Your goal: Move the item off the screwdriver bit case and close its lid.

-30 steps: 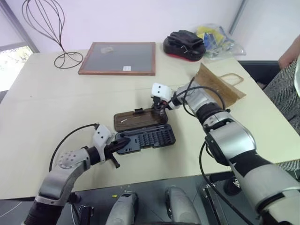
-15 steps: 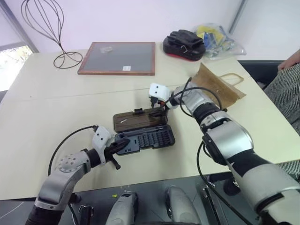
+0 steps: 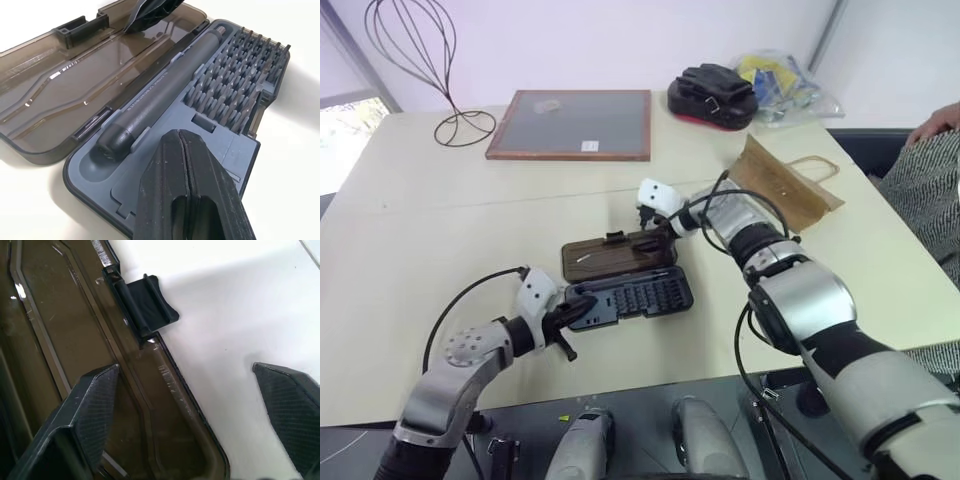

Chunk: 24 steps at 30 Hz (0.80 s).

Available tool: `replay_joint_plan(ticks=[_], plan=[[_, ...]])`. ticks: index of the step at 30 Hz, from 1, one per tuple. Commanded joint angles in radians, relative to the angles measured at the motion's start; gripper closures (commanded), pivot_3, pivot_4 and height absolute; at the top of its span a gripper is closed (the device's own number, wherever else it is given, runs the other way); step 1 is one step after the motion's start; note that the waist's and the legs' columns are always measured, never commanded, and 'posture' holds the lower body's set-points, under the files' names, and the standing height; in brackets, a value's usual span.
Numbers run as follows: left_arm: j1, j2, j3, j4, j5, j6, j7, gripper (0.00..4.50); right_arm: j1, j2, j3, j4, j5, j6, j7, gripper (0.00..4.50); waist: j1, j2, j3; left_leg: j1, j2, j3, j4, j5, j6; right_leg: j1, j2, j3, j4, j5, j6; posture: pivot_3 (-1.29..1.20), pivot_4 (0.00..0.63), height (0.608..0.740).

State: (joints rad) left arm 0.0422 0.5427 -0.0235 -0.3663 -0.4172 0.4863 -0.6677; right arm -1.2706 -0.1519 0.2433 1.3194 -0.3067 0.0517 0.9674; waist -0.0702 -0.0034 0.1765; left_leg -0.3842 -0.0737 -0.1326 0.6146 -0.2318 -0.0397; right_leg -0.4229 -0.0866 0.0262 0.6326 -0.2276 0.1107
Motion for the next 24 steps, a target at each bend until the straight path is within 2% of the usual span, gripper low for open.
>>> replay_joint_plan(ticks=[1, 3, 6, 7, 24], plan=[[0.01, 0.008, 0.016, -0.032, 0.002, 0.0, 0.003, 4.5, 0.034, 0.009, 0.013, 0.033, -0.023, 0.03, -0.029, 1.89, 0.0, 0.0, 0.0, 0.002, 0.0, 0.0, 0.0, 0.0, 0.0, 0.002, 0.0, 0.0, 0.0, 0.0, 0.0, 0.0, 0.15, 0.734], [0.01, 0.011, 0.021, -0.035, 0.001, 0.003, 0.003, 4.5, 0.038, 0.011, 0.015, 0.033, -0.025, 0.03, -0.029, 2.86, 0.001, 0.0, 0.0, 0.011, 0.001, 0.0, -0.001, 0.0, 0.0, 0.011, 0.001, 0.0, 0.0, -0.002, -0.003, 0.0, 0.15, 0.734], [0.013, 0.015, 0.028, -0.04, 0.001, 0.005, 0.003, 4.5, 0.041, 0.017, 0.017, 0.033, -0.025, 0.034, -0.026, 4.35, 0.001, -0.002, -0.001, 0.012, 0.001, 0.0, -0.001, 0.0, 0.0, 0.013, 0.001, -0.002, -0.001, -0.004, -0.005, 0.0, 0.15, 0.734], [0.014, 0.015, 0.029, -0.041, 0.001, 0.005, 0.004, 4.5, 0.041, 0.019, 0.017, 0.033, -0.026, 0.035, -0.025, 4.46, 0.001, -0.003, -0.003, 0.012, 0.001, -0.001, -0.002, 0.0, 0.0, 0.014, 0.001, -0.001, -0.001, -0.004, -0.005, 0.0, 0.15, 0.734], [0.032, 0.014, 0.04, -0.01, 0.013, -0.037, 0.001, 4.5, 0.057, 0.034, 0.049, 0.032, -0.059, 0.013, -0.002, 4.46, 0.0, -0.003, -0.003, 0.013, 0.002, -0.002, -0.003, 0.0, 0.0, 0.013, 0.003, -0.001, -0.001, -0.004, -0.005, 0.0, 0.15, 0.734]])
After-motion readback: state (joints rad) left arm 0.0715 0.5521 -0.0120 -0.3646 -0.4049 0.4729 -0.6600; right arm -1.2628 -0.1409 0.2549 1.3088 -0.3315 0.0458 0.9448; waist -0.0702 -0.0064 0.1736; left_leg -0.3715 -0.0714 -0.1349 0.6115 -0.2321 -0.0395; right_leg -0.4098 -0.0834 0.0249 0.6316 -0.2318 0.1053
